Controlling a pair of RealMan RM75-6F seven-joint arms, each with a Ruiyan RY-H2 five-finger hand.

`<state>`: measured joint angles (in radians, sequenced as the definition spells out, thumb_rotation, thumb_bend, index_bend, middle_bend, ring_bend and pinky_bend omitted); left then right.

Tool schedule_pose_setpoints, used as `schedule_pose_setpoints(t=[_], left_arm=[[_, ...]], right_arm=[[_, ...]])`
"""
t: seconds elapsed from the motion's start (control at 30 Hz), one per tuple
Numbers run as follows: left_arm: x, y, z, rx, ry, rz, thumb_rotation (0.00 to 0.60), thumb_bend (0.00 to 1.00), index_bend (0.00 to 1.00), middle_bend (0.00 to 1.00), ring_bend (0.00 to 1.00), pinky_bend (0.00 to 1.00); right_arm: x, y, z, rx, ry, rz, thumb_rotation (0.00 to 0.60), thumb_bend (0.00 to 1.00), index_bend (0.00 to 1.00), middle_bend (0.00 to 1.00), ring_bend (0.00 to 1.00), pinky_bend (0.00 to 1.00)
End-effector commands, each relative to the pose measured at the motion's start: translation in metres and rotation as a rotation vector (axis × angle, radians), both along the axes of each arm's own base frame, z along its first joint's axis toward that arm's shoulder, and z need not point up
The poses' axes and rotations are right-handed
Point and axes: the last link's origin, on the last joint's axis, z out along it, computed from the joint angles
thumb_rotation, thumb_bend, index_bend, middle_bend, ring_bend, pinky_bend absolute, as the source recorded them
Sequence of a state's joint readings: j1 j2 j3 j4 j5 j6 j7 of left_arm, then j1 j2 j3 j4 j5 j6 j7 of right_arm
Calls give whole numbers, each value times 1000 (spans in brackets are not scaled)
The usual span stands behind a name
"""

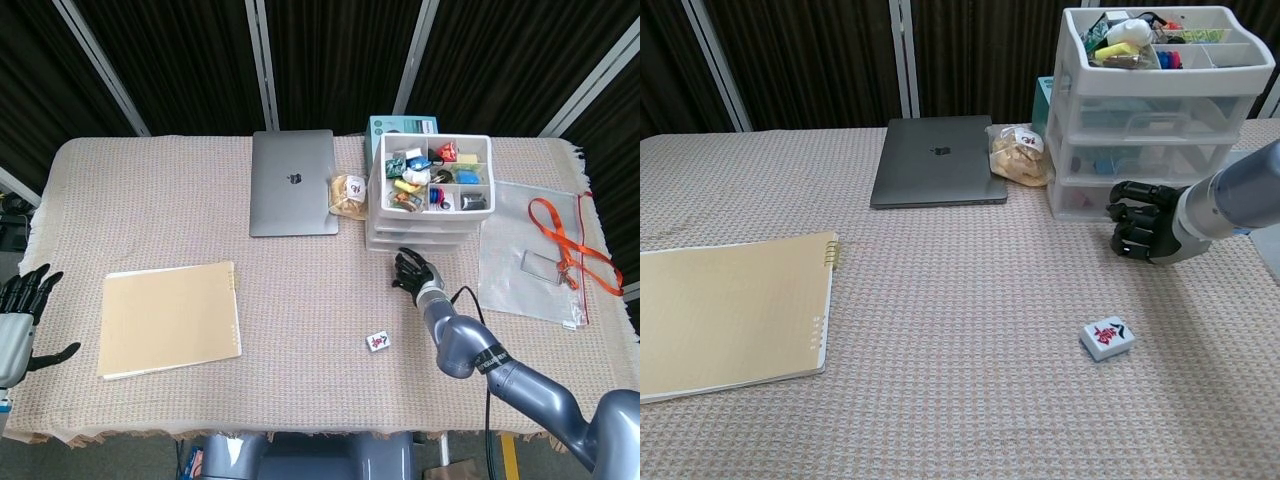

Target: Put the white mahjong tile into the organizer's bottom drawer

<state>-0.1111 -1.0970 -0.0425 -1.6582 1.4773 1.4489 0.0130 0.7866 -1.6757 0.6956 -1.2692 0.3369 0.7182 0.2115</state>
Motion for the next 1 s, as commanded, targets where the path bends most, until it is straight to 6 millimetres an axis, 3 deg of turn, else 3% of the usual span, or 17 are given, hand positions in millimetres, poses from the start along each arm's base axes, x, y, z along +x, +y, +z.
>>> schedule_pose_setpoints(t=[0.03, 0.2, 0.53, 1.0], left_arm=[[0, 0, 0, 1, -1, 2, 600, 156, 77, 0, 0, 0], [0, 0, 1, 3, -3, 3, 600, 157, 78, 0, 0, 0], [0, 0, 0, -1, -5, 6, 600, 157, 82, 0, 0, 0], [0, -1, -1, 2, -2, 8, 600, 157, 87, 0, 0, 0]], right_arm=[[3, -2, -2, 3, -4, 0, 600, 481, 348, 822, 872, 736], [8, -2, -6, 16, -7, 5, 600, 483, 411, 822, 872, 736], [8, 6, -7, 47, -20, 0, 600, 484, 427, 822, 873, 736], [10, 37, 0, 118, 1, 44, 600, 482, 417, 822, 871, 737]])
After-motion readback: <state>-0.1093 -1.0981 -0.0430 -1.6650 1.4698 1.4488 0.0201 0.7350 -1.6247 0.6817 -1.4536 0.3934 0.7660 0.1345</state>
